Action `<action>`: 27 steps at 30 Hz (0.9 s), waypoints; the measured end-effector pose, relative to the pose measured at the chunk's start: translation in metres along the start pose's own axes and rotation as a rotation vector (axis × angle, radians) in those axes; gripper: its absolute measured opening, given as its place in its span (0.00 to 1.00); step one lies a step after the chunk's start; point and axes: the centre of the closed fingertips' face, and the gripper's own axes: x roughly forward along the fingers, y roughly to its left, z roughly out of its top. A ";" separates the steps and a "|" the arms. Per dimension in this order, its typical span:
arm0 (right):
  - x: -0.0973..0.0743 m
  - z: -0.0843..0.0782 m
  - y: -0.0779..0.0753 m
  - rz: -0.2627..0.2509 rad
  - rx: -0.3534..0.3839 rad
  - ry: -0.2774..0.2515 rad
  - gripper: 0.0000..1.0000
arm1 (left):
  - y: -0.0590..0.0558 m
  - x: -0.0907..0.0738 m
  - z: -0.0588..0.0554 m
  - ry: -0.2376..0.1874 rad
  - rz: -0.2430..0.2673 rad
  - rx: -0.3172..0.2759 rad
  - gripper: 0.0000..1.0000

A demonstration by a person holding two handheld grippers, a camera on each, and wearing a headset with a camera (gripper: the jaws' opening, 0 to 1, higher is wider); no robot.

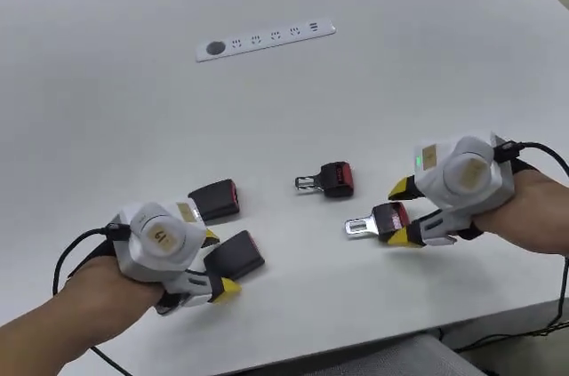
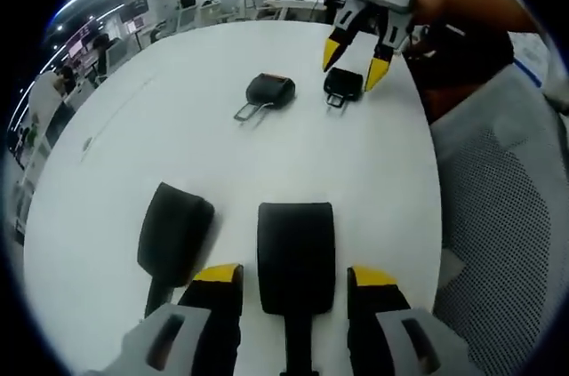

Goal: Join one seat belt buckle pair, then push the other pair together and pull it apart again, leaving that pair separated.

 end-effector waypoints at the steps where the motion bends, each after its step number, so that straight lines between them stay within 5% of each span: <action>1: 0.001 -0.001 0.000 0.003 -0.011 0.009 0.37 | 0.002 0.001 -0.001 0.006 -0.004 0.005 0.46; 11: 0.007 -0.009 0.002 0.018 -0.041 0.026 0.34 | 0.003 0.007 0.001 0.033 -0.045 0.084 0.37; 13: 0.008 -0.012 0.003 0.019 -0.121 0.040 0.34 | 0.002 0.007 0.002 0.033 -0.047 0.098 0.37; 14: 0.009 -0.011 0.004 0.027 -0.069 0.026 0.34 | 0.001 0.007 0.003 0.032 -0.049 0.105 0.37; 21: 0.009 -0.013 0.002 0.051 -0.026 -0.015 0.34 | -0.009 0.007 0.003 0.078 -0.076 0.186 0.35; 27: 0.009 -0.011 0.003 0.056 -0.023 -0.026 0.34 | -0.014 0.006 0.006 0.114 -0.085 0.200 0.34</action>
